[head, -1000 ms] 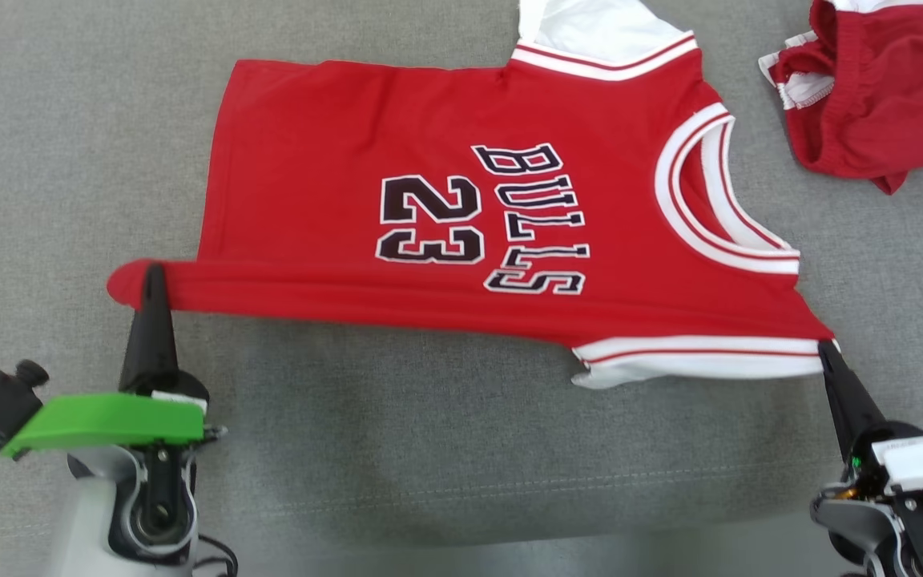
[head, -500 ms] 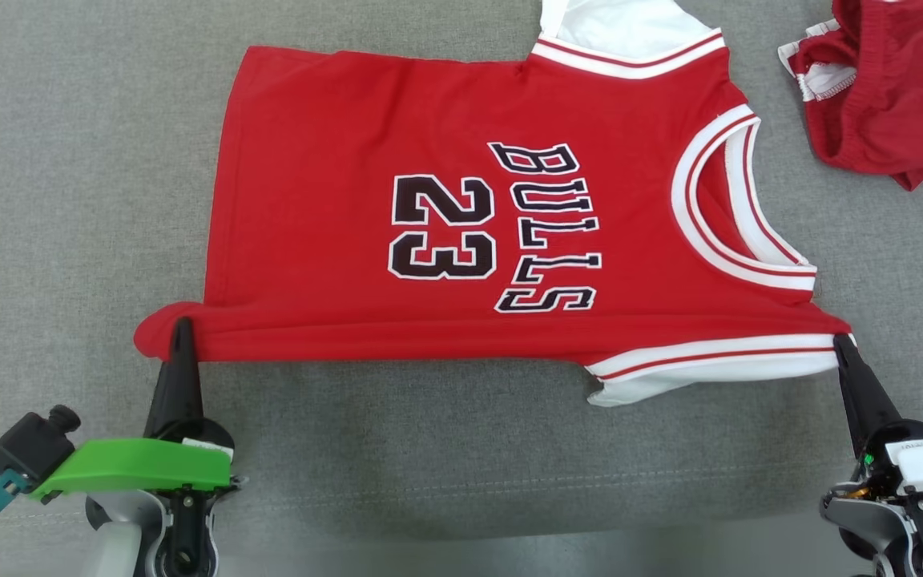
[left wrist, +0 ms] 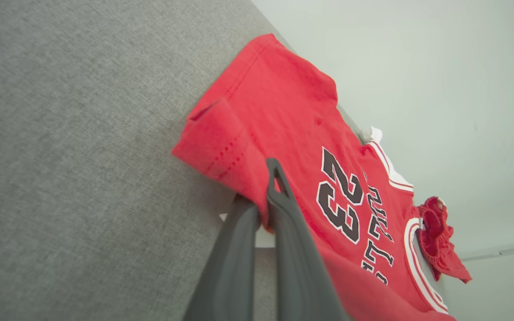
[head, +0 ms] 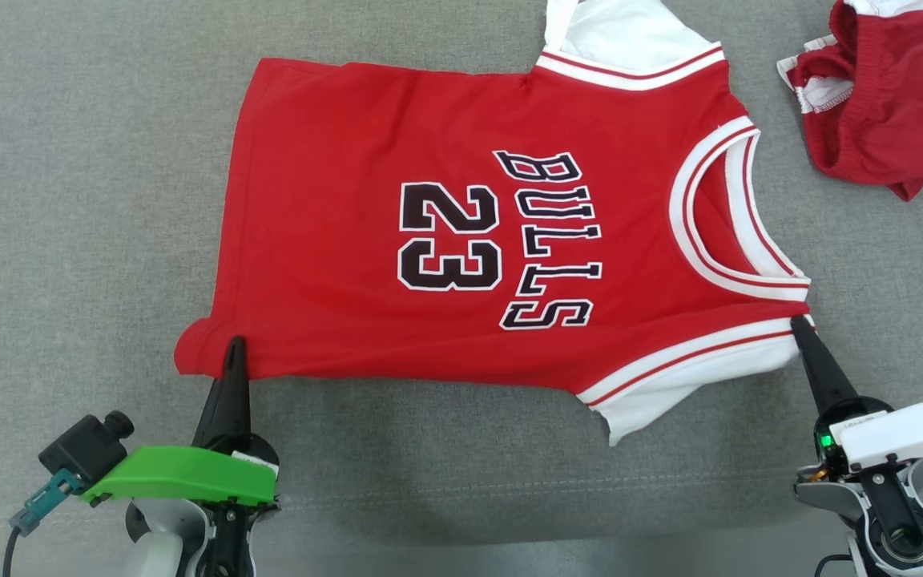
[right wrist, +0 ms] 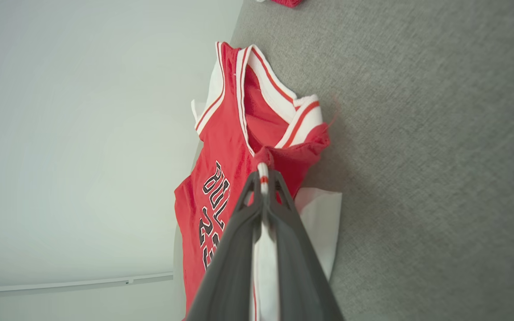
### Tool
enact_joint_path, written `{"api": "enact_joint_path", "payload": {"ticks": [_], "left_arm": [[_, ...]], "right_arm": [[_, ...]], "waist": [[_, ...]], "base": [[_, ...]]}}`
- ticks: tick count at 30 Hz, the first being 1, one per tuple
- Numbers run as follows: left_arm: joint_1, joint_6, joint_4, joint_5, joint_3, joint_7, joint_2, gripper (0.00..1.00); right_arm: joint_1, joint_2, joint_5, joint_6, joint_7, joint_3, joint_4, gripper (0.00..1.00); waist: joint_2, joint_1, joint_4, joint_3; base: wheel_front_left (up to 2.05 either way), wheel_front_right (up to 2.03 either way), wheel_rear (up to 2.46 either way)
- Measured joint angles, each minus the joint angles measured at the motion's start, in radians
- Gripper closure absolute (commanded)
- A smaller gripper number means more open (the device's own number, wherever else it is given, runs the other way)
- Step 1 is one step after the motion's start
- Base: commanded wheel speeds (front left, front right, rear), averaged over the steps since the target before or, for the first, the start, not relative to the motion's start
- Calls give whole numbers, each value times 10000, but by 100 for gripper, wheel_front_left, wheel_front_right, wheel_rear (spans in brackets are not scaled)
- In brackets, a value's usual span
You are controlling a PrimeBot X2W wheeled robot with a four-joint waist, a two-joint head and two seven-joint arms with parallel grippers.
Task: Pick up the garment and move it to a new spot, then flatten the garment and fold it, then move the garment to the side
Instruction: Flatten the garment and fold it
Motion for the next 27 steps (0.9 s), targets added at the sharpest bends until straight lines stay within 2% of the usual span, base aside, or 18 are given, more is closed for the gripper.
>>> {"api": "enact_joint_path", "payload": {"ticks": [13,16,27], "left_arm": [[-197,435,-566,36,33,268,19,96],[-498,550,-725,86,50,374,61,96],[-1742,943,-717,146,165,800,259,94]], "right_arm": [[-1022,171,176,-56,-73,56,433,100],[-1458,169,174,-171,-73,42,608,100],[-2801,92,6,-224,-71,100,1513,100]], "waist": [[0,0,-205,298],[0,0,-256,452],[0,0,-334,1016]], "base": [[0,0,0],[0,0,0],[0,0,0]]}}
